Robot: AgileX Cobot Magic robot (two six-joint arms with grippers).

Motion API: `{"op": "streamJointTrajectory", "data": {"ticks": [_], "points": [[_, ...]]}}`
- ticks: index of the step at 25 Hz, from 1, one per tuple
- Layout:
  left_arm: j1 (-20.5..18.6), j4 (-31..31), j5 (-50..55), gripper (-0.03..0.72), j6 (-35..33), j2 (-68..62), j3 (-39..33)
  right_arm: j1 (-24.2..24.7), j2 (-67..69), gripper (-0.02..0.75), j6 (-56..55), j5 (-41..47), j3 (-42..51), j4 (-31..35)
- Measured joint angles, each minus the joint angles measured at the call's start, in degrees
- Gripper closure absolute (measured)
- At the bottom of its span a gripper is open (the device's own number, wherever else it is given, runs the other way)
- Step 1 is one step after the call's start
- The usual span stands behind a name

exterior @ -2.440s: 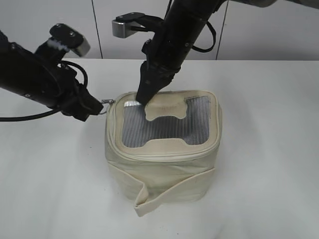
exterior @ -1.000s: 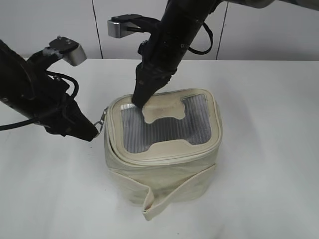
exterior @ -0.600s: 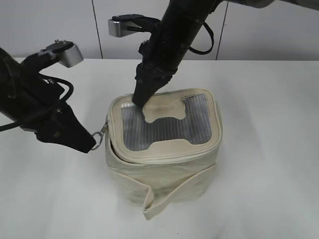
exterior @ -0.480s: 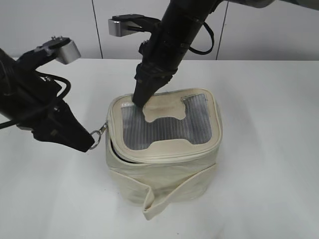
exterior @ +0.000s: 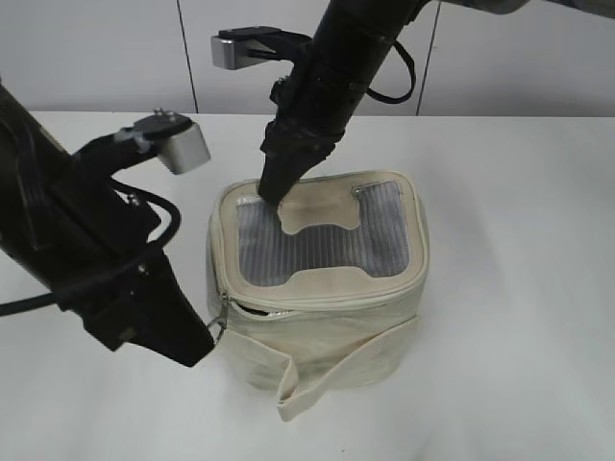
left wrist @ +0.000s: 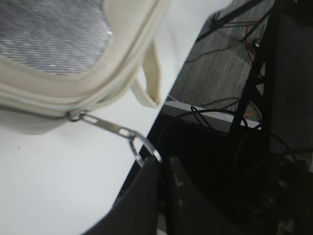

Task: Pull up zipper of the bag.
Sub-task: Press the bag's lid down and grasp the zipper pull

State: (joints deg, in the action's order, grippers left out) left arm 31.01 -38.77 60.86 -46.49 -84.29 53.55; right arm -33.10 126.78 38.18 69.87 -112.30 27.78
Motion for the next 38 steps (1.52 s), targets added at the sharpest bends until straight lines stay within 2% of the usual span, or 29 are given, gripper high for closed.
{"op": "streamJointTrajectory", "data": {"ticks": [5, 15, 19, 23, 31, 35, 38], "points": [[5.9, 2.9, -2.1, 0.692, 5.4, 0.0, 0.0, 0.0, 0.0, 0.696, -0.3, 0.0, 0.0, -0.1], [19.3, -0.4, -18.3, 0.690, 6.6, -3.3, -0.3, 0.0, 0.0, 0.696, -0.5, 0.0, 0.0, -0.4], [23.0, -2.1, -25.9, 0.688, 6.8, -5.5, -0.3, 0.0, 0.0, 0.696, -0.5, 0.0, 0.0, -0.2], [25.2, -4.1, -30.8, 0.688, 6.7, -5.8, 1.3, 0.0, 0.0, 0.696, -0.6, -0.1, 0.0, -0.4], [25.6, -4.5, -30.8, 0.690, 6.5, -7.6, 2.1, 0.3, 0.0, 0.696, -0.6, -0.1, 0.0, -0.4], [25.5, -2.9, -29.0, 0.690, 7.2, -7.6, 2.2, 0.3, 0.0, 0.696, -0.6, -0.1, 0.0, -0.4], [25.2, 0.6, -26.0, 0.659, 11.8, -7.6, 2.4, 0.3, 0.0, 0.691, -1.4, -0.1, 0.0, -0.4]]}}
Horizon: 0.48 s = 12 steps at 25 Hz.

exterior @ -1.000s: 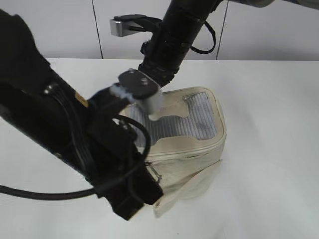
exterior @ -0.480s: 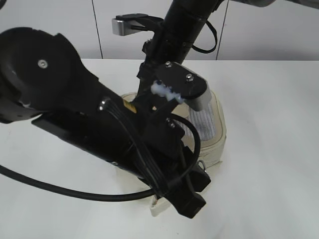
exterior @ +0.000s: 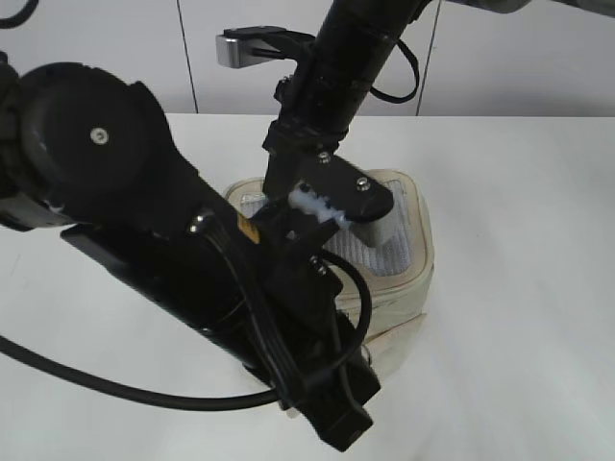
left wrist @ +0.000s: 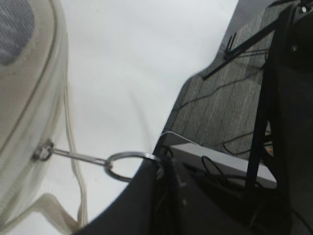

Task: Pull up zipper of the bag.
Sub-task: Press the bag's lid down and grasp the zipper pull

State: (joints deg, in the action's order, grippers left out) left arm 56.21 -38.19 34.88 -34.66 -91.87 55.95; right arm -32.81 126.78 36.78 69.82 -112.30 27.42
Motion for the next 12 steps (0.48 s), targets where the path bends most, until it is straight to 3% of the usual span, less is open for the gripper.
{"op": "streamJointTrajectory", "data": {"ticks": [3, 7, 9, 12], "points": [[-0.6, 3.7, 4.1, 0.538, 4.1, 0.3, 0.1, 0.0, 0.0, 0.598, -1.6, 0.0, -0.2, 0.0], [-1.4, 7.1, 6.9, 0.339, 7.7, 3.7, 0.1, 0.3, 0.0, 0.346, -4.2, 0.0, -0.7, -0.4], [-2.1, 9.7, 7.1, 0.303, 9.9, 6.2, 0.1, 0.3, 0.0, 0.281, -4.7, 0.0, -0.7, -0.5], [-3.7, 14.7, 7.4, 0.287, 13.6, 9.7, 0.1, 0.3, 0.0, 0.249, -5.2, 0.0, -0.7, -0.7]]}}
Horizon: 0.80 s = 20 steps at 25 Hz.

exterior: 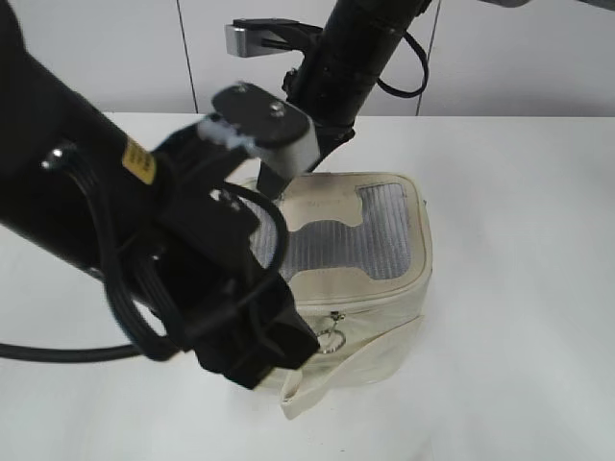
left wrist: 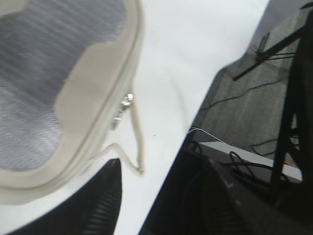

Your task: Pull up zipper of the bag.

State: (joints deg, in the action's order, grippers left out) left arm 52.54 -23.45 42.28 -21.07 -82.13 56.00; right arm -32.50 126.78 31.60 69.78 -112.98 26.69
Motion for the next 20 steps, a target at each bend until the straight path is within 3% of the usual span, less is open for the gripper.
{"op": "streamJointTrajectory", "data": {"ticks": [10, 15, 20], "points": [[-10.1, 8.2, 0.3, 0.281, 3.4, 2.0, 1.3, 2.2, -1.8, 0.241, -6.8, 0.0, -3.3, -6.5], [-15.0, 10.0, 0.7, 0.281, 3.3, -1.4, 8.1, 7.2, -5.0, 0.253, -9.9, 0.0, -3.3, -6.9], [-17.0, 10.4, 2.1, 0.281, -0.1, -9.1, 16.2, 12.6, -9.7, 0.284, -11.6, -0.2, 0.2, -7.3]]}}
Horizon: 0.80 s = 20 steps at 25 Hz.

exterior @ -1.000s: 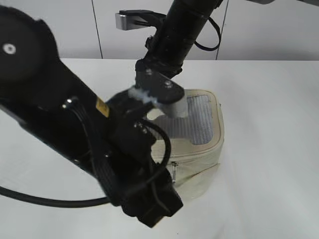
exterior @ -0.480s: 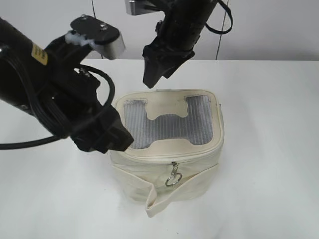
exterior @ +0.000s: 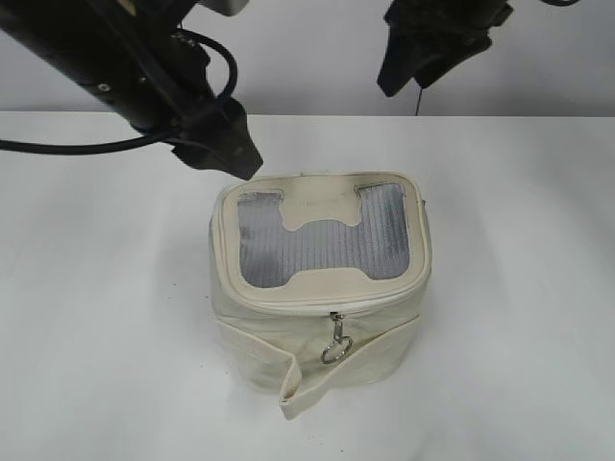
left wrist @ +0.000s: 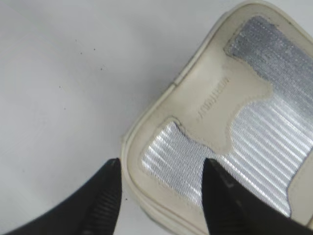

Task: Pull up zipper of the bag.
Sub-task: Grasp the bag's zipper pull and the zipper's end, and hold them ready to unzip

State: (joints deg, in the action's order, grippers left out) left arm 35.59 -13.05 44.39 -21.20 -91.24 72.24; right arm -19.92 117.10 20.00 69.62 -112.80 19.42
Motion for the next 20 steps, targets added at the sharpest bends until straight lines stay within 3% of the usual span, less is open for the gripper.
{"op": "streamJointTrajectory", "data": {"ticks": [9, 20], "points": [[0.0, -4.2, 6.0, 0.281, -9.4, -14.5, 19.1, 5.7, -8.7, 0.286, -0.5, -0.1, 16.2, -0.2], [0.0, -14.0, 21.5, 0.281, -17.3, -31.6, 40.9, 6.0, -13.6, 0.286, -5.9, -0.1, 30.0, -2.1]]}}
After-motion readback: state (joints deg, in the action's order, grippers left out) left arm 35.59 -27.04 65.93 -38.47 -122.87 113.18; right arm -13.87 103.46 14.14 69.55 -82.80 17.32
